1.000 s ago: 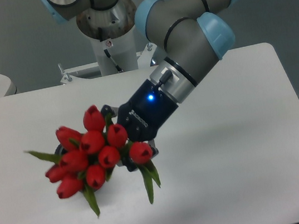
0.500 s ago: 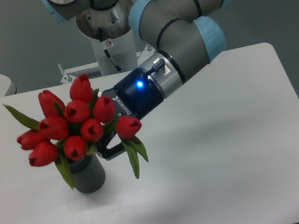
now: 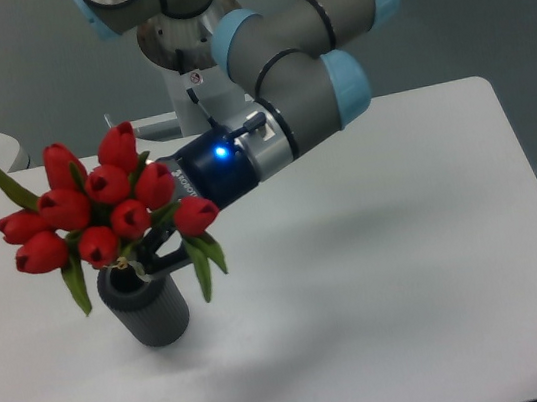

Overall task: Insert the flowers into the vase
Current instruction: 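Lower the tulip stems into the black vase opening, then push the tulip stems further down into the vase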

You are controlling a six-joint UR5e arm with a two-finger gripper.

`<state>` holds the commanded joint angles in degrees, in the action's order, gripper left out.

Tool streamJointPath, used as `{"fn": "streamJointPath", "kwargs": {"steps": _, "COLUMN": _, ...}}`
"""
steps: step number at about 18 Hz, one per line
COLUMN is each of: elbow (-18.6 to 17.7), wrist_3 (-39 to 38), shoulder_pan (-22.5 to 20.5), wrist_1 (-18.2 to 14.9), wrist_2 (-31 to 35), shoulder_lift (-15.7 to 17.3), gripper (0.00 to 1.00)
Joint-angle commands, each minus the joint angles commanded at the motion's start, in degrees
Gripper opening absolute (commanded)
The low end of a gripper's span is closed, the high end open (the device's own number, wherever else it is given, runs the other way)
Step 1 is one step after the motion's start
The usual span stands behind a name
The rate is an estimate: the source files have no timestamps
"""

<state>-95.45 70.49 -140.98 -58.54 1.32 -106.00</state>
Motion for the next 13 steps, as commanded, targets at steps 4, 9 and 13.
{"fn": "streamJointPath", "kwargs": {"steps": 4, "elbow": -0.9, "wrist_3": -0.2, "shoulder_pan": 0.0, "wrist_1": 0.1, "wrist_2": 0.0, "shoulder_lift": 0.0, "gripper": 0.01}}
{"fn": "streamJointPath", "kwargs": {"steps": 9, "elbow": -2.1, "wrist_3": 0.1, "shoulder_pan": -0.2, "wrist_1": 0.3, "wrist_2": -1.2, "shoulder_lift": 0.5, "gripper": 0.02}}
{"fn": "streamJointPath", "kwargs": {"steps": 13, "elbow": -2.6, "wrist_3": 0.3, "shoulder_pan": -0.3, "wrist_1": 0.4, "wrist_2": -1.3, "shoulder_lift": 0.7, "gripper": 0.03}}
